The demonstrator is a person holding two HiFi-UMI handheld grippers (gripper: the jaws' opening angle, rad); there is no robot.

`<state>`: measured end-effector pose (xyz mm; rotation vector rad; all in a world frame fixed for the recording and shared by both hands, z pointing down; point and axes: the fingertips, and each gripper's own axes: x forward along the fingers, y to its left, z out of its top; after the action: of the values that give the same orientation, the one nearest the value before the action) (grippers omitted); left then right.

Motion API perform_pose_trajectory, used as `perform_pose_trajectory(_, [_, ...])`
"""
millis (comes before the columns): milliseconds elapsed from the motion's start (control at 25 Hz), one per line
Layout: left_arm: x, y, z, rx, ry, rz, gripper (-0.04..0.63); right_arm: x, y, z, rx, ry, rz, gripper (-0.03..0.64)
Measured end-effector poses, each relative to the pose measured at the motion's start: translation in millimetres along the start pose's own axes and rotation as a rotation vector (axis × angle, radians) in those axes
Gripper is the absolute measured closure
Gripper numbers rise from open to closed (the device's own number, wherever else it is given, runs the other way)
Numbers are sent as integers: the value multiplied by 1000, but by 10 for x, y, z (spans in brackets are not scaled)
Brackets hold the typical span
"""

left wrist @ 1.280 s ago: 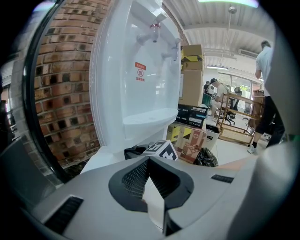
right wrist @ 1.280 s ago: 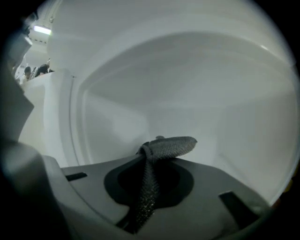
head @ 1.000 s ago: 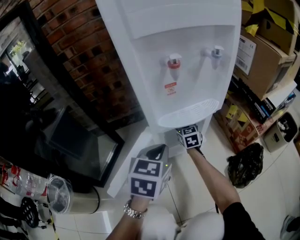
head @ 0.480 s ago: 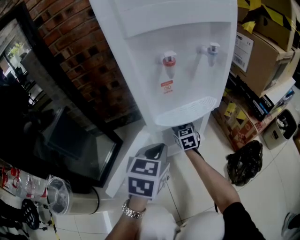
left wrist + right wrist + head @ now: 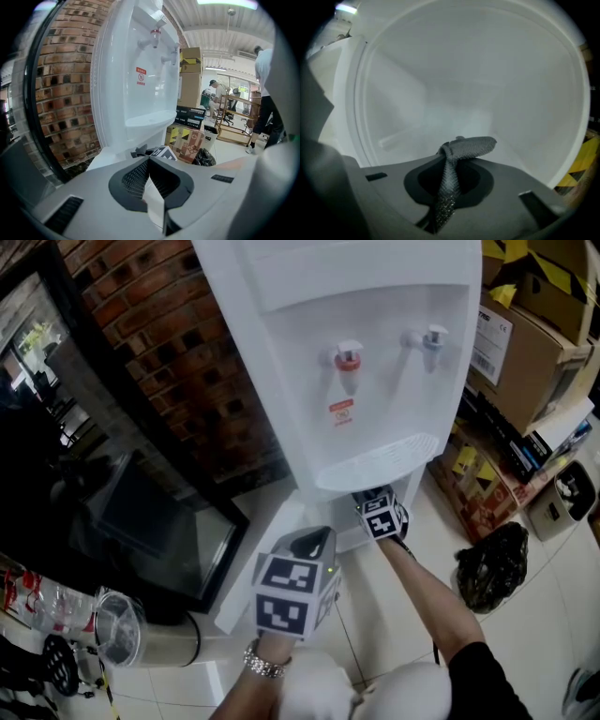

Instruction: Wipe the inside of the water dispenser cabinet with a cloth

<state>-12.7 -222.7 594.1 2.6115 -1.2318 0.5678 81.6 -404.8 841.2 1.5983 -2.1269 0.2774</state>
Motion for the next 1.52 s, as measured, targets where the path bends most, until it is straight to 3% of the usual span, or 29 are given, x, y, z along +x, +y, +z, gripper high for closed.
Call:
perform_pose_trajectory(160, [13, -10, 6, 1, 1, -4, 592, -118, -223, 48, 32, -9, -47, 587])
perform_pose_trajectory(400, [19, -77, 12, 4, 0, -23, 592, -534, -310, 766, 67, -176, -83, 588])
perform_pose_trajectory(560, [-13, -68, 30, 2, -6, -22, 592, -673, -484, 892, 81, -212, -144, 587])
perform_pose_trajectory(840, [-13, -82, -10, 18, 11, -21, 592, -441, -702, 175, 179, -23, -143, 588])
perform_pose_trajectory(1040, [13, -132, -46, 25, 28, -34, 592, -309, -566, -366, 174, 110, -102, 588])
perform_pose_trajectory(1200, [18, -152, -35, 23, 27, -39, 592, -281, -421, -487, 143, 143, -66, 588])
perform_pose_trajectory(1400, [4, -188, -13, 24, 21, -46, 592, -380, -456, -179, 149, 72, -58, 588])
perform_pose_trajectory(1520, [-7, -176, -1, 19, 15, -43, 592, -573, -565, 295, 153, -88, -96, 588])
